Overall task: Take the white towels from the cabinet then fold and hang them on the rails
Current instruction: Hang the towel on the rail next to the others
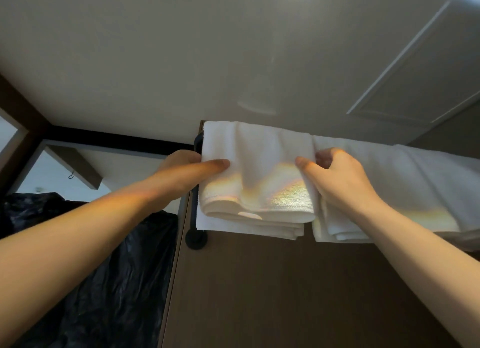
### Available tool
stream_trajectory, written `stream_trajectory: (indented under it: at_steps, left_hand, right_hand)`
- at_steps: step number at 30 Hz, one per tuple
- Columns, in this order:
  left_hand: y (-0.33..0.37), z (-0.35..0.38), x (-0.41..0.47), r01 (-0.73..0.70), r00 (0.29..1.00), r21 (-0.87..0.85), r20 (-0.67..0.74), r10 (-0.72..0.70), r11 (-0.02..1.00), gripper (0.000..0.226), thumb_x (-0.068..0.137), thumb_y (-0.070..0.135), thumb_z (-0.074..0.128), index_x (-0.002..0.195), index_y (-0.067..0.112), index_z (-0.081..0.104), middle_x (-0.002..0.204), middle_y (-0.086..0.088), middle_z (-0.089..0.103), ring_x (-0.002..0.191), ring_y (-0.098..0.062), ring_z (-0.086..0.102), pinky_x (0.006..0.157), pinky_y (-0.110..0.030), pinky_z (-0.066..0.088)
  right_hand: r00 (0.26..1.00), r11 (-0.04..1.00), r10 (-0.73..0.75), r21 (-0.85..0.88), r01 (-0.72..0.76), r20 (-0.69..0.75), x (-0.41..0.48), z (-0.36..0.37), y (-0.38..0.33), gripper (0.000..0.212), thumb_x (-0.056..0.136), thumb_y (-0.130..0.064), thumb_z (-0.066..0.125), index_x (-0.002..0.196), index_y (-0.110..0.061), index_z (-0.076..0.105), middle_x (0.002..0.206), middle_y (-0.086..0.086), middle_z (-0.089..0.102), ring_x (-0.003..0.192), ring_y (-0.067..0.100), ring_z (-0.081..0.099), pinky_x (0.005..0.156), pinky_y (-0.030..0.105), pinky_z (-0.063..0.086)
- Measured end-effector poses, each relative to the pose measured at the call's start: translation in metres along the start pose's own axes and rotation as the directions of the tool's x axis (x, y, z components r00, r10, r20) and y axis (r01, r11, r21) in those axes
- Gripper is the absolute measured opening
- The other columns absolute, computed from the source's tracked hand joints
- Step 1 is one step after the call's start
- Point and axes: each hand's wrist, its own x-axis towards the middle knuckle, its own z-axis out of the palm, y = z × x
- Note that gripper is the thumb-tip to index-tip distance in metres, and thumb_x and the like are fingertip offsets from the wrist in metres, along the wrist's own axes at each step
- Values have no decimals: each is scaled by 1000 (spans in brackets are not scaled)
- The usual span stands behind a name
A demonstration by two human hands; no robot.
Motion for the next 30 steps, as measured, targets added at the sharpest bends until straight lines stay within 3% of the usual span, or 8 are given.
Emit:
stream_trajectory:
  at_steps: [3, 6, 8, 12, 19, 22, 25, 30]
  left_hand:
    - [-9, 1, -3, 128, 981, -195, 166, -96, 972, 30, 87, 43, 64, 106, 20, 67, 97, 9, 75, 93, -11, 70, 82, -30, 53]
    - [-13, 6, -6, 214, 959, -317, 248, -137, 924, 33, 87, 41, 63, 111, 20, 62, 98, 6, 75, 91, -12, 71, 78, -33, 55]
    - [-16, 9, -8, 258, 950, -358, 265, -168, 897, 35, 86, 42, 62, 113, 19, 61, 99, 4, 75, 91, -14, 72, 80, -35, 54]
    - [-22, 14, -14, 289, 937, -315, 285, -200, 904, 35, 84, 47, 62, 108, 22, 62, 94, 4, 75, 90, -16, 71, 79, -35, 56]
    - [-38, 21, -27, 336, 927, -368, 294, -234, 867, 33, 82, 44, 65, 101, 18, 72, 95, -1, 75, 94, -18, 71, 81, -37, 57]
    - [-41, 21, -30, 354, 923, -428, 303, -237, 832, 37, 81, 39, 68, 104, 10, 71, 104, -9, 73, 96, -21, 71, 76, -33, 58]
    - [-41, 20, -34, 344, 931, -443, 273, -240, 828, 40, 82, 33, 68, 106, 0, 67, 112, -15, 67, 100, -24, 69, 73, -30, 59]
    - [-42, 18, -34, 333, 936, -521, 282, -209, 786, 42, 81, 24, 67, 111, -5, 64, 115, -16, 68, 101, -23, 69, 75, -30, 59]
  right_hand:
    - [990, 990, 108, 76, -115, 95, 3, 2, 7, 48, 86, -55, 58, 101, -9, 58, 96, 3, 67, 88, 23, 65, 87, 42, 53]
    - [973, 970, 149, 163, -178, 178, 4, 1, 10, 64, 83, -58, 60, 102, 3, 65, 80, 10, 66, 70, 25, 62, 73, 35, 51]
    - [967, 970, 143, 166, -179, 212, 1, 1, 12, 58, 88, -53, 60, 104, 3, 64, 77, 16, 66, 68, 26, 59, 70, 37, 48]
    - [956, 966, 83, 215, -147, 280, -9, 6, 18, 33, 93, -44, 59, 106, -14, 64, 98, 7, 74, 94, 23, 69, 94, 46, 52]
    - [915, 903, 52, 372, -214, 400, -38, 18, 29, 26, 97, -30, 56, 117, -14, 61, 110, 5, 72, 84, 21, 73, 88, 44, 57]
    - [911, 897, 62, 378, -230, 407, -45, 22, 34, 26, 97, -31, 56, 111, -10, 62, 90, 4, 74, 71, 13, 71, 82, 34, 58]
    - [908, 870, 100, 408, -278, 406, -53, 24, 37, 25, 99, -32, 51, 98, -9, 60, 72, 3, 70, 62, 12, 65, 76, 33, 56]
    - [907, 892, 100, 367, -264, 409, -62, 23, 36, 33, 103, -35, 39, 102, -9, 60, 64, 1, 63, 61, 13, 62, 74, 33, 56]
